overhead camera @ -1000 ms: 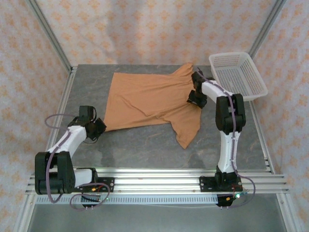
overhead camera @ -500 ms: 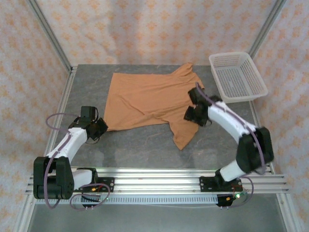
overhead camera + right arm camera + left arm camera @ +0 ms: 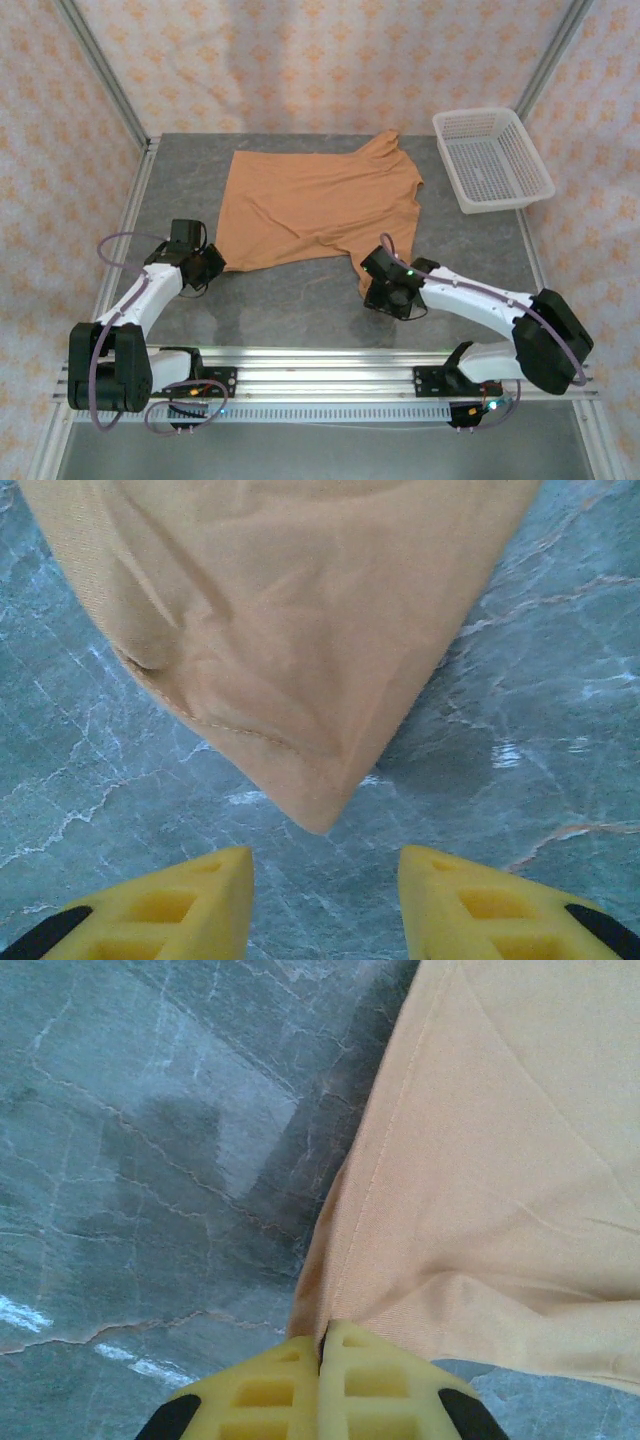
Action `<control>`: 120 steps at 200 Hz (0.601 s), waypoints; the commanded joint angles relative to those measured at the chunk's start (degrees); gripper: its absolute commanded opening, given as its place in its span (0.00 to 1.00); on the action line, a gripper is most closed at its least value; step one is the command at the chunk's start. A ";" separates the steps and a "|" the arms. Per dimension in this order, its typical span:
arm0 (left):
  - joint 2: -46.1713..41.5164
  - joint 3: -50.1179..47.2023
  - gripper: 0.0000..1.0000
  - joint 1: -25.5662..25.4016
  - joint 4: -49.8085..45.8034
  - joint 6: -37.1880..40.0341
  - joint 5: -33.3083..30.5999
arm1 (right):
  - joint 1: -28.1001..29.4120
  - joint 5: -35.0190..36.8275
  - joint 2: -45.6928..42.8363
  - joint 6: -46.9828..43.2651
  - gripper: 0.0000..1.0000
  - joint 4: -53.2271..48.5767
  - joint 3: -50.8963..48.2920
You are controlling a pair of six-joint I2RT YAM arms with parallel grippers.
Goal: Fold the inside-out t-shirt
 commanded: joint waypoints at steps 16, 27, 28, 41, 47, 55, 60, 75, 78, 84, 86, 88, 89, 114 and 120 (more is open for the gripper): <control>-0.55 0.22 0.00 -0.36 -0.73 -0.28 -2.68 | 0.60 3.17 2.83 2.14 0.42 3.74 -0.93; -0.55 0.24 0.00 -0.35 -0.91 -0.19 -2.78 | 0.60 3.17 4.00 2.14 0.42 4.65 -1.32; -0.57 0.24 0.00 -0.35 -0.91 -0.19 -2.80 | 0.60 3.13 4.12 2.14 0.42 4.74 -1.33; -0.50 0.26 0.00 -0.36 -1.09 -0.10 -3.07 | 0.58 2.82 5.57 2.30 0.40 6.14 -1.92; -0.47 0.24 0.00 -0.35 -1.15 -0.02 -3.16 | 0.60 2.84 6.08 2.40 0.39 6.81 -2.24; -0.43 0.30 0.00 -0.35 -1.11 -0.01 -3.20 | 0.60 3.02 6.75 2.55 0.36 7.57 -2.75; -0.30 0.33 0.00 -0.35 -1.09 -0.06 -3.29 | 0.59 3.08 7.04 2.73 0.32 7.92 -3.03; 0.20 0.42 0.00 -0.35 -0.93 0.06 -3.55 | 0.51 3.58 7.50 3.05 0.13 8.05 -3.98; 0.34 0.48 0.00 -0.35 -0.96 0.14 -3.78 | 0.51 3.61 7.44 3.18 0.09 7.81 -4.27; 0.77 0.74 0.00 -0.27 -1.12 0.32 -4.22 | 0.43 3.77 7.04 3.36 0.02 7.31 -4.81; 0.98 0.83 0.00 -0.27 -1.16 0.40 -4.41 | 0.43 3.84 6.87 3.43 0.00 7.05 -4.95; 1.16 0.92 0.00 -0.27 -1.24 0.49 -4.64 | 0.36 3.92 6.67 3.49 0.00 6.81 -5.18; 1.21 0.98 0.00 -0.22 -1.25 0.54 -4.73 | 0.30 3.99 6.50 3.52 0.00 6.66 -5.28; 3.90 2.75 0.00 1.64 -2.05 1.63 -6.24 | -1.77 5.50 -0.59 3.81 0.00 1.01 -8.89; 4.53 3.16 0.00 2.34 -2.05 1.82 -6.30 | -2.83 5.81 -2.85 3.81 0.00 -0.49 -9.88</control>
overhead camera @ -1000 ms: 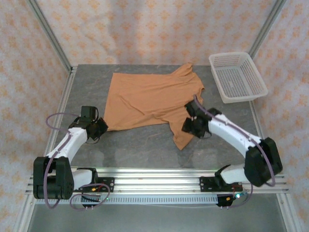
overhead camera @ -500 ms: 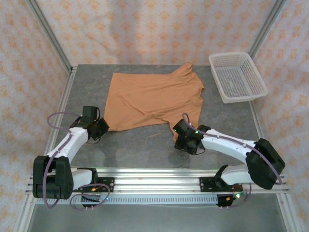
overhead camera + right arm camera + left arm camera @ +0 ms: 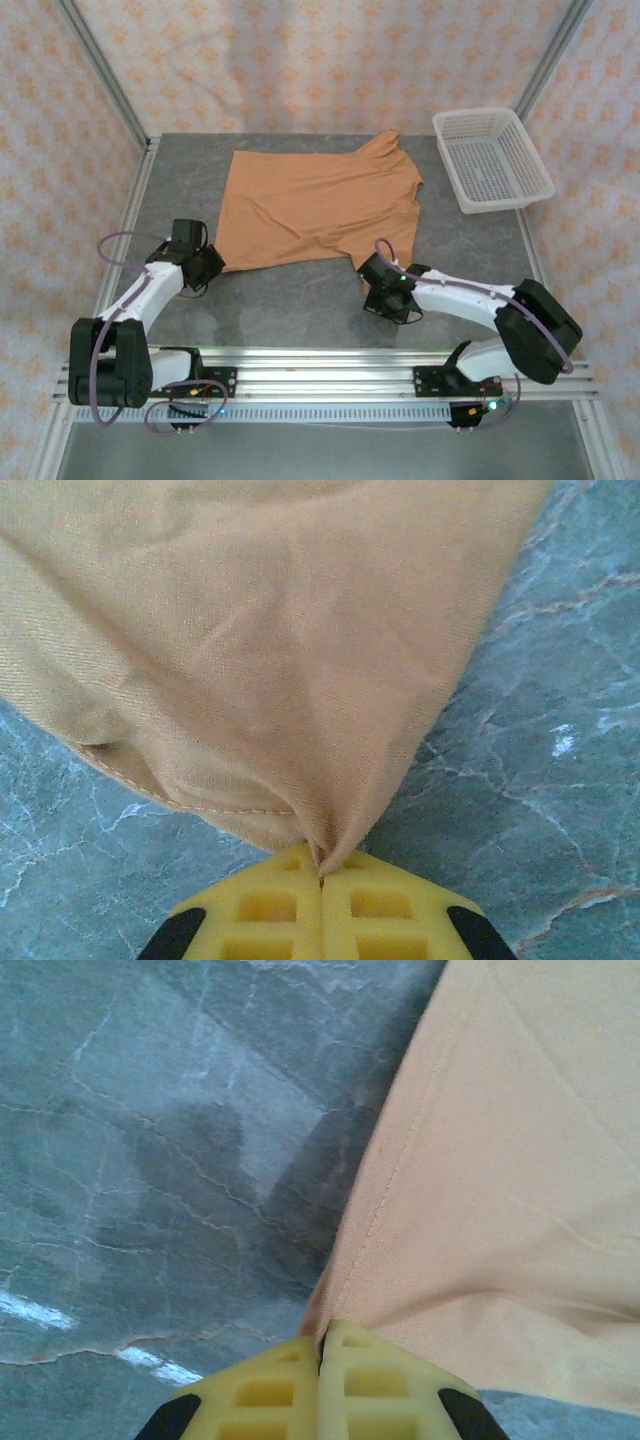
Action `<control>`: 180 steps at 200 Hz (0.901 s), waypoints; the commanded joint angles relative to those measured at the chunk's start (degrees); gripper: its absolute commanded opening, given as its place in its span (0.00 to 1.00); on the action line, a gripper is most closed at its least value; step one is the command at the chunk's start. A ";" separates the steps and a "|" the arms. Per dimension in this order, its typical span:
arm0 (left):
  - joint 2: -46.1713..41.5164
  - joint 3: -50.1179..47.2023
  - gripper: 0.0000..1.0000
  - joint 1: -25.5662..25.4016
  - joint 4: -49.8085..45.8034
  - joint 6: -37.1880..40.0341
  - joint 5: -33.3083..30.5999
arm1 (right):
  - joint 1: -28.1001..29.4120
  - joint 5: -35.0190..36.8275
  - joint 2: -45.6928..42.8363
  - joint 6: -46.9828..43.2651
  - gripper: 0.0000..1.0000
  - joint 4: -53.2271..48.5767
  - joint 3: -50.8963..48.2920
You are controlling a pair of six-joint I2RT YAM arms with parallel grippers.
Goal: Fold the inside-out t-shirt
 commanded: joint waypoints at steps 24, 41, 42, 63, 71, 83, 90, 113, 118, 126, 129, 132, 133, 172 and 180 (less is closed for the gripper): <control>4.45 4.96 0.00 4.29 -2.39 2.56 -3.87 | -7.09 4.97 -17.77 0.66 0.00 -13.64 -7.81; 5.60 6.76 0.00 5.98 -3.45 3.43 -4.59 | -9.49 4.43 -25.86 1.00 0.00 -17.31 -8.85; 5.67 6.88 0.00 6.07 -3.48 3.47 -4.60 | -9.61 4.40 -26.29 1.05 0.00 -17.44 -8.99; 6.94 8.50 0.00 7.85 -3.89 4.16 -4.75 | -11.06 4.70 -31.33 1.95 0.00 -20.83 -9.21; 7.36 8.82 0.00 8.48 -3.94 4.27 -4.77 | -11.46 5.60 -31.62 1.58 0.00 -22.68 -8.59; 7.67 8.92 0.00 9.83 -3.95 4.29 -4.39 | -12.07 7.89 -31.64 0.44 0.00 -26.70 -7.05; 7.60 8.75 0.00 10.51 -3.79 4.20 -4.10 | -12.56 9.25 -32.26 -0.33 0.00 -29.47 -5.97; 7.04 8.14 0.00 10.91 -3.17 4.00 -3.23 | -13.37 8.05 -35.59 -1.01 0.00 -30.73 -5.95; 6.82 8.00 0.00 10.82 -3.15 4.03 -2.92 | -13.42 8.05 -35.89 -1.22 0.00 -30.69 -5.95; 6.29 7.51 0.00 10.81 -2.98 3.54 -1.94 | -13.42 7.49 -35.87 -1.55 0.00 -30.12 -6.03; 5.95 7.23 0.00 10.77 -2.67 3.37 -1.37 | -13.42 6.99 -35.79 -1.72 0.00 -29.65 -6.00; 5.52 6.78 0.00 10.71 -2.37 3.16 -0.74 | -13.37 6.39 -35.71 -1.98 0.00 -29.06 -6.03; 5.46 6.66 0.00 10.67 -2.28 3.11 -0.52 | -13.40 6.08 -35.65 -2.11 0.00 -28.81 -6.04; -6.71 2.75 0.00 0.19 -4.32 -1.83 -2.23 | -12.93 -7.34 -32.37 -5.21 0.00 -16.30 -3.39; -9.57 2.60 0.00 -2.30 -5.61 -2.56 -3.42 | -12.46 -8.76 -31.41 -5.62 0.00 -15.14 -1.81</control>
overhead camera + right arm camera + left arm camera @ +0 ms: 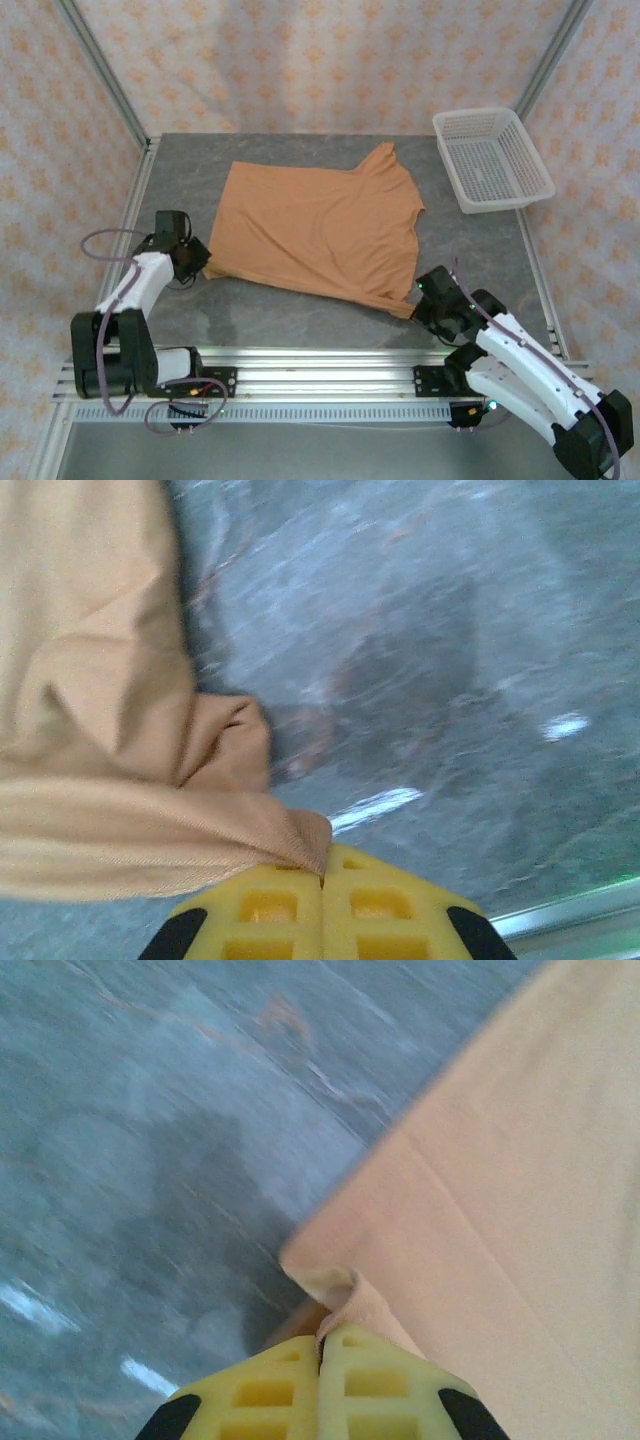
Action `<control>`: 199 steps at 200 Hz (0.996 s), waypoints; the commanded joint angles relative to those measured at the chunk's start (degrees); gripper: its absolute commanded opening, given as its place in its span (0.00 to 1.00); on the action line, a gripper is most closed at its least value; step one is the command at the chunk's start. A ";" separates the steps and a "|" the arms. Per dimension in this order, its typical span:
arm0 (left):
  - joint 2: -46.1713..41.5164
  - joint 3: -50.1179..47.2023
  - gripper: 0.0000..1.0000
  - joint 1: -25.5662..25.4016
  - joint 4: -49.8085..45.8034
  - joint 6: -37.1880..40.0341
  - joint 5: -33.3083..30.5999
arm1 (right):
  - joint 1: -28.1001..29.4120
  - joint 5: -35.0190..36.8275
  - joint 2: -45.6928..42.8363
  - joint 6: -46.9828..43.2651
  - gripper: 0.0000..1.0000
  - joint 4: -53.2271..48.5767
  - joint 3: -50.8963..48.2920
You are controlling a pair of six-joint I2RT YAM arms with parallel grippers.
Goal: Fold the inside-out t-shirt
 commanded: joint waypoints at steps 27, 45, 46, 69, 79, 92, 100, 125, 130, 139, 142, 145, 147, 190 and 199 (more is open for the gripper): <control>-14.73 1.03 0.00 -9.29 -8.00 -3.71 -5.29 | 1.27 -5.14 4.26 -4.73 0.00 2.77 12.45; -14.78 4.74 0.00 -9.32 -10.41 -2.42 -6.90 | 0.60 -1.00 6.08 -5.71 0.00 0.02 18.11; -14.69 4.99 0.00 -9.30 -10.51 -2.33 -7.06 | 0.49 -0.80 6.30 -5.86 0.00 -0.15 18.45; -10.13 11.01 0.00 -9.21 -11.21 -0.33 -10.39 | -3.92 3.56 13.99 -10.59 0.00 -3.42 26.91; -7.03 13.95 0.00 -9.05 -10.99 0.56 -11.92 | -6.41 4.32 17.95 -13.15 0.00 -2.54 30.18; -1.92 17.59 0.00 -8.39 -10.23 1.41 -12.23 | -9.57 3.90 22.82 -15.63 0.00 -0.72 33.90; 1.59 19.66 0.00 -8.09 -9.77 1.66 -12.14 | -11.29 3.48 26.30 -17.11 0.00 0.04 36.49; 12.19 25.79 0.00 -7.45 -8.12 2.45 -11.84 | -15.30 1.61 36.97 -20.62 0.00 1.86 44.62; 14.26 27.16 0.00 -7.32 -8.10 2.65 -11.92 | -15.74 1.42 39.06 -21.11 0.00 2.14 46.10; 17.58 29.82 0.00 -7.06 -8.48 3.05 -12.41 | -16.59 0.99 42.70 -21.87 0.00 2.37 48.83; 18.65 30.69 0.00 -6.95 -8.67 3.18 -12.52 | -16.82 0.86 43.95 -22.23 0.00 2.53 49.73; 19.62 31.55 0.00 -6.86 -8.77 3.26 -12.62 | -17.18 0.65 45.01 -22.49 0.00 2.53 50.62; 20.30 32.11 0.00 -6.77 -8.81 3.39 -12.70 | -17.33 0.52 45.96 -22.61 0.00 2.51 51.25; 32.24 43.74 0.00 -5.08 -11.49 4.59 -12.18 | -19.99 -1.55 61.43 -24.60 0.00 1.30 64.02; 34.53 45.79 0.00 -5.07 -12.12 4.87 -11.52 | -20.10 -2.08 64.07 -24.75 0.00 1.18 66.36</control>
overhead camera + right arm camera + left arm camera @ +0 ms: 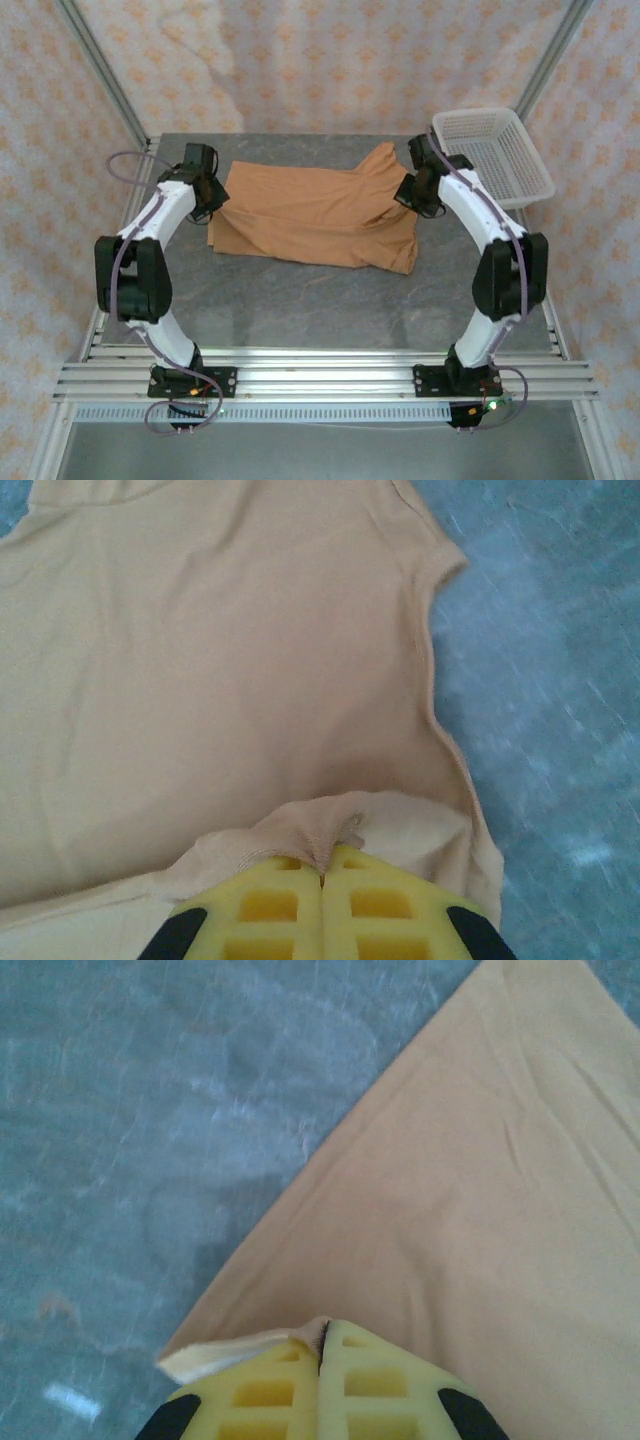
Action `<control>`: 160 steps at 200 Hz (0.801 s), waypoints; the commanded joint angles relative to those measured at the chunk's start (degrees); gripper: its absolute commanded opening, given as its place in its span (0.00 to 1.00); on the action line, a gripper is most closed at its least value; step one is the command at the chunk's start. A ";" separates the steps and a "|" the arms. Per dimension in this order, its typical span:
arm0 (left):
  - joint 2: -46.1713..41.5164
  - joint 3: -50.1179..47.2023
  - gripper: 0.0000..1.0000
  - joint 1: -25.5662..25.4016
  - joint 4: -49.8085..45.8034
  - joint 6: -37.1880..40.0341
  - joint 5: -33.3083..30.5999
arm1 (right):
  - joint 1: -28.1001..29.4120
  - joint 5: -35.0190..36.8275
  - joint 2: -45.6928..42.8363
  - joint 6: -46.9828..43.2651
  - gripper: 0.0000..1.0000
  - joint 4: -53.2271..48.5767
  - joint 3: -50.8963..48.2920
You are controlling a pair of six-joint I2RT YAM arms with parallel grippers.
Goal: Fold the inside-out t-shirt
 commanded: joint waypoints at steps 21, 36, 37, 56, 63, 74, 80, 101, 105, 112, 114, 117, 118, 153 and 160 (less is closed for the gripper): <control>7.69 8.50 0.00 0.72 -3.72 2.10 -0.21 | -0.86 -2.35 10.94 -2.77 0.00 -2.63 11.79; 9.73 8.93 0.00 0.72 -3.22 2.10 0.65 | -0.80 -2.88 15.19 -3.17 0.00 -4.42 15.99; 9.99 8.96 0.00 0.72 -3.21 2.10 0.66 | -0.82 -2.88 15.45 -3.22 0.00 -4.53 16.25; 12.08 9.90 0.00 0.76 -3.32 2.25 1.32 | -0.85 -2.88 19.14 -3.50 0.00 -6.56 20.90; 12.63 10.47 0.00 0.73 -3.29 2.43 1.62 | -0.86 -2.96 20.19 -3.54 0.00 -7.32 22.80; 13.44 11.90 0.25 0.72 -4.18 2.54 1.99 | -0.85 -3.22 21.57 -3.90 0.09 -9.34 26.02; 13.56 12.74 0.38 0.72 -5.09 3.89 2.00 | -0.85 -3.08 21.94 -4.21 0.17 -10.76 27.26; 10.72 12.48 0.58 0.72 -7.33 5.53 1.09 | -0.90 -1.32 18.56 -5.52 0.33 -13.09 24.03; 9.65 11.75 0.58 0.74 -7.61 5.77 0.77 | -0.89 -1.06 17.08 -5.68 0.34 -12.61 21.60; 7.20 9.88 0.58 0.72 -7.76 6.03 0.38 | -0.77 -0.92 13.93 -5.94 0.36 -11.18 16.90; 6.42 9.18 0.59 0.76 -7.72 6.05 0.28 | -0.83 -0.87 12.92 -5.99 0.37 -10.63 14.98; 5.40 8.06 0.59 0.80 -7.64 6.05 0.17 | -0.72 -0.93 11.47 -6.07 0.38 -9.72 12.37; 5.10 7.64 0.59 0.80 -7.57 6.05 0.21 | -0.70 -0.89 10.91 -6.12 0.38 -9.47 11.49; -4.76 -10.66 0.51 3.55 0.19 3.73 9.67 | -0.20 -5.45 -4.66 -5.69 0.45 0.97 -15.24; -5.85 -13.65 0.48 4.31 1.66 3.24 11.95 | -0.14 -6.83 -7.04 -5.17 0.45 2.92 -19.17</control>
